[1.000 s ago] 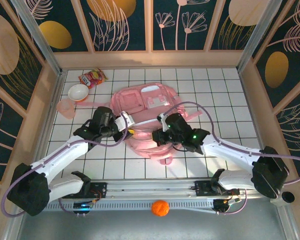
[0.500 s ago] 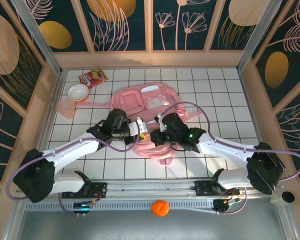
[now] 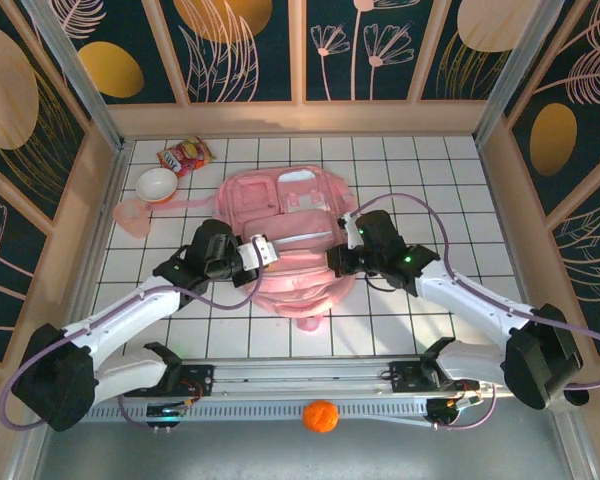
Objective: Pack the student bag
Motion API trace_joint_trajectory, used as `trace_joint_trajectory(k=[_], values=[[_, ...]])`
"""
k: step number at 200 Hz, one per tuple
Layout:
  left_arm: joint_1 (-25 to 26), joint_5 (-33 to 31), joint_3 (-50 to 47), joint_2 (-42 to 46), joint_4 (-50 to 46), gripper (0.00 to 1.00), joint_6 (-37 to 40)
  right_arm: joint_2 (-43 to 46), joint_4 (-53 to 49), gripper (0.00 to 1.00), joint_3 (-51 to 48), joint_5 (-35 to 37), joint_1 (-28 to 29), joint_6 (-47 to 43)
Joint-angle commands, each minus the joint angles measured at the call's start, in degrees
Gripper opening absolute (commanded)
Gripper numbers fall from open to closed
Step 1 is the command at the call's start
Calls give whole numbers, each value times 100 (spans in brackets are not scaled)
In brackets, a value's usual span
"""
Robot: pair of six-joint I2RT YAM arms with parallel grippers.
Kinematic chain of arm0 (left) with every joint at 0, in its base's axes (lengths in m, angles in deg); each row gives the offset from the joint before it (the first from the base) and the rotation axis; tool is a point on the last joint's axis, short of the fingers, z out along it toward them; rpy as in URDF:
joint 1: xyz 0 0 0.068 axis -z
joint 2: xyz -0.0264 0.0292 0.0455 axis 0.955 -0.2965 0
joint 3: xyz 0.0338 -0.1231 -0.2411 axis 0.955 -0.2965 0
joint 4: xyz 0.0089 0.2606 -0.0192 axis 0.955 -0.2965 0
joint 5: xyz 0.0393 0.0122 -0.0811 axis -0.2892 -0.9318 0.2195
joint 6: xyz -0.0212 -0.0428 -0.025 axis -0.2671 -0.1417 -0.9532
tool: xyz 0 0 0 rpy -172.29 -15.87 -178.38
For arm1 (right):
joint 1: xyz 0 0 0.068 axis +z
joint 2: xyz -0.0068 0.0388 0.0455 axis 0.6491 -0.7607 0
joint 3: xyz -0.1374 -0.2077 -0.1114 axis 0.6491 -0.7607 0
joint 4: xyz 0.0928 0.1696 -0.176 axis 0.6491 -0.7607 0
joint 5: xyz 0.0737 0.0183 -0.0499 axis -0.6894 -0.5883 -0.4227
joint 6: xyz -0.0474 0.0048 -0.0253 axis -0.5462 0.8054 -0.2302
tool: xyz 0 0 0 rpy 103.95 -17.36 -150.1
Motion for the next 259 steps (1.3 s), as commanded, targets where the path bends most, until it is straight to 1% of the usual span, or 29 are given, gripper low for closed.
trace_joint_trajectory(k=[1, 15, 24, 29, 38, 55, 65, 78, 102, 118, 139, 152, 164, 191, 196, 199, 207, 231, 243, 259], values=[[-193, -448, 109, 108, -336, 24, -48, -132, -66, 0, 203, -200, 218, -207], [-175, 219, 393, -12, -463, 51, -224, -172, 116, 0, 221, -284, 342, -143], [-130, 601, 554, -109, -393, 63, -469, -176, 213, 0, 224, -335, 384, -95], [-50, 659, 610, -162, -244, 66, -653, -180, 244, 0, 224, -349, 403, -77], [196, 543, 689, -263, 38, 67, -887, -177, 253, 0, 237, -326, 430, -64], [749, 215, 859, -544, 242, 70, -715, -146, 223, 0, 233, -280, 439, -55], [914, 185, 1025, -797, 306, 69, -752, -124, 200, 0, 232, -262, 444, -46], [1010, 225, 1230, -1157, 347, 66, -824, -91, 183, 0, 220, -245, 444, -46], [1118, -11, 1402, -1611, 452, 59, -676, -28, 160, 0, 213, -218, 425, -46], [1137, -41, 1398, -1785, 697, 50, -693, 8, 155, 0, 211, -244, 404, -46], [1137, 90, 1375, -1846, 613, 28, -494, 54, 72, 0, 217, -201, 305, -21], [1137, 128, 1266, -1749, 598, 10, -344, 119, 91, 0, 159, -256, 109, 28], [1137, 144, 1079, -1571, 666, 0, -206, 135, 82, 0, 153, -420, -159, 31], [1133, -32, 831, -1345, 581, 0, -60, 123, -24, 0, 117, -633, -739, -173], [1129, -13, 818, -1330, 513, 0, -21, 117, -46, 0, 98, -667, -760, -220], [1128, -7, 814, -1324, 477, 0, -3, 109, -57, 0, 86, -690, -967, -252], [1126, 57, 787, -1301, 428, 0, 22, 86, -72, 0, 59, -782, -1231, -329], [1126, 501, 698, -1180, 423, 0, 111, -220, -103, 0, 244, -1105, -2031, -559], [1128, 757, 691, -1173, 423, 0, 181, -431, 0, 0, 379, -1211, -2254, -653], [1129, 1012, 752, -1222, 316, 0, 285, -691, 315, 0, 489, -1448, -2405, -663]])
